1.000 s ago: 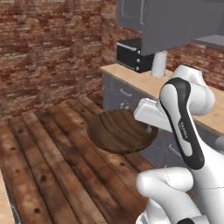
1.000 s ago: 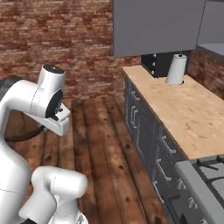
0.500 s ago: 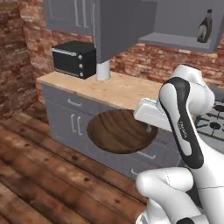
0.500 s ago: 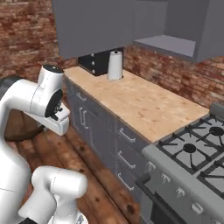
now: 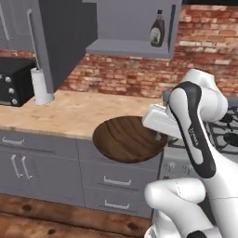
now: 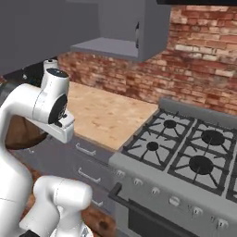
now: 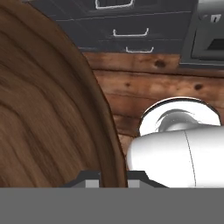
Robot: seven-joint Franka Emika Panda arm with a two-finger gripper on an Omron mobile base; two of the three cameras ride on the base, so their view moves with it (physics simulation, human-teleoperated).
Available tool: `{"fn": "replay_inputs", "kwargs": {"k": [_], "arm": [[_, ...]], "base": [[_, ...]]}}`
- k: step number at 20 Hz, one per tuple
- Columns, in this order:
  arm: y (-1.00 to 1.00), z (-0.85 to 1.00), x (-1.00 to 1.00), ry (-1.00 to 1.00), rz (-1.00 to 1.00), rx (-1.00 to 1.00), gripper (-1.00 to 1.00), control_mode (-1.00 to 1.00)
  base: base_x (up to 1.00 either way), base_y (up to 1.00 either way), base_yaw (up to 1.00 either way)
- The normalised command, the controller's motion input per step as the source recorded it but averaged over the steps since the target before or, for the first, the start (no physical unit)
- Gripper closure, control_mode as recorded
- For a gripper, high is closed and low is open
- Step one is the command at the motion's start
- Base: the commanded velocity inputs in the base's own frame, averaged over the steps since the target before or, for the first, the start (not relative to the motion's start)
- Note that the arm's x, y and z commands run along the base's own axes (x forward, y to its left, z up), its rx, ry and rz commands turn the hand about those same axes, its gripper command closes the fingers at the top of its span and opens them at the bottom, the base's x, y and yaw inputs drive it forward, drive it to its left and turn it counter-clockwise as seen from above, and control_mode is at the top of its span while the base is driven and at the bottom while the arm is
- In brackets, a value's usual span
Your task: Pick the mug and place it in the sink. Pick the bowl and place it in the open cabinet and then close the cabinet.
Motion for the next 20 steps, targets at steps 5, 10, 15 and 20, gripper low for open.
{"fn": "replay_inputs", "kwargs": {"k": [5,10,15,20], "arm": [[0.0,0.0,0.0,0.0,0.0,0.0,1.0,1.0],[0.0,0.0,0.0,0.0,0.0,0.0,1.0,1.0],[0.0,0.0,0.0,0.0,0.0,0.0,1.0,1.0],[0.0,0.0,0.0,0.0,0.0,0.0,1.0,1.0]], "base": [[0.41,0.16,-0.55],[0.32,0.64,-0.39],[0.47,0.65,-0.28],[0.79,0.22,-0.11]]}}
